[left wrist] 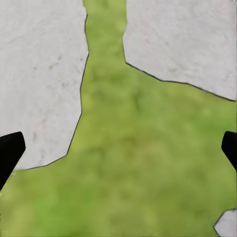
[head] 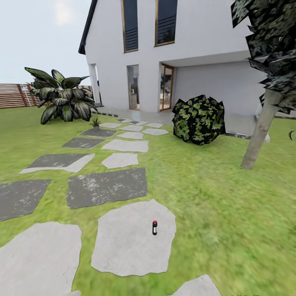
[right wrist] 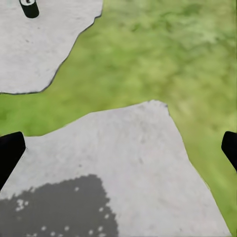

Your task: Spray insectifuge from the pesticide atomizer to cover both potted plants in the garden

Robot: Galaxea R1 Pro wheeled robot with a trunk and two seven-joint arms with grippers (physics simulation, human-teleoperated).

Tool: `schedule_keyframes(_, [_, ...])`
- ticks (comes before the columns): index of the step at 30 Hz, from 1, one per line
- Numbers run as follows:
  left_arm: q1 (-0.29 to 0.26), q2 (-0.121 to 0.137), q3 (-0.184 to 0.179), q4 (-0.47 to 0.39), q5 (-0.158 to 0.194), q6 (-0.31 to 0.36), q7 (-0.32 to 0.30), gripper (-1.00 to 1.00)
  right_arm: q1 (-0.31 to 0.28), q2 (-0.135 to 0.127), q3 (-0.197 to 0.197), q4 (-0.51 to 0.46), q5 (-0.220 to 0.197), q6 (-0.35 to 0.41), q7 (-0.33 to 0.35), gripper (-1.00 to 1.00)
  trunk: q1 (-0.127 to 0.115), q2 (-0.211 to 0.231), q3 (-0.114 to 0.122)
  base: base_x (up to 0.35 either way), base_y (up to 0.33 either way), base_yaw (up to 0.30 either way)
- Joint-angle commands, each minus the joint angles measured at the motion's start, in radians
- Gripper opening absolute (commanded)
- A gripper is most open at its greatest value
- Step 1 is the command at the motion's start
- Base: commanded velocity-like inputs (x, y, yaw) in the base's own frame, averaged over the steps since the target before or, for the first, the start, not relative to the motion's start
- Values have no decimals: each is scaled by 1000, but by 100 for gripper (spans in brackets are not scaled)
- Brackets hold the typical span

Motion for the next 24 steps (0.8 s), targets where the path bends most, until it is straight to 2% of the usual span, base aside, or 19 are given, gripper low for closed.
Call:
schedule_keyframes(1, [0, 0, 0, 1, 4, -3, 0, 100, 0, 0, 0, 1, 0, -3, 0, 100, 0, 0, -1, 141, 288, -266])
schedule_keyframes(24, [0, 0, 0, 1, 4, -3, 0, 100, 0, 0, 0, 1, 0, -3, 0, 100, 0, 0, -1, 95, 297, -271])
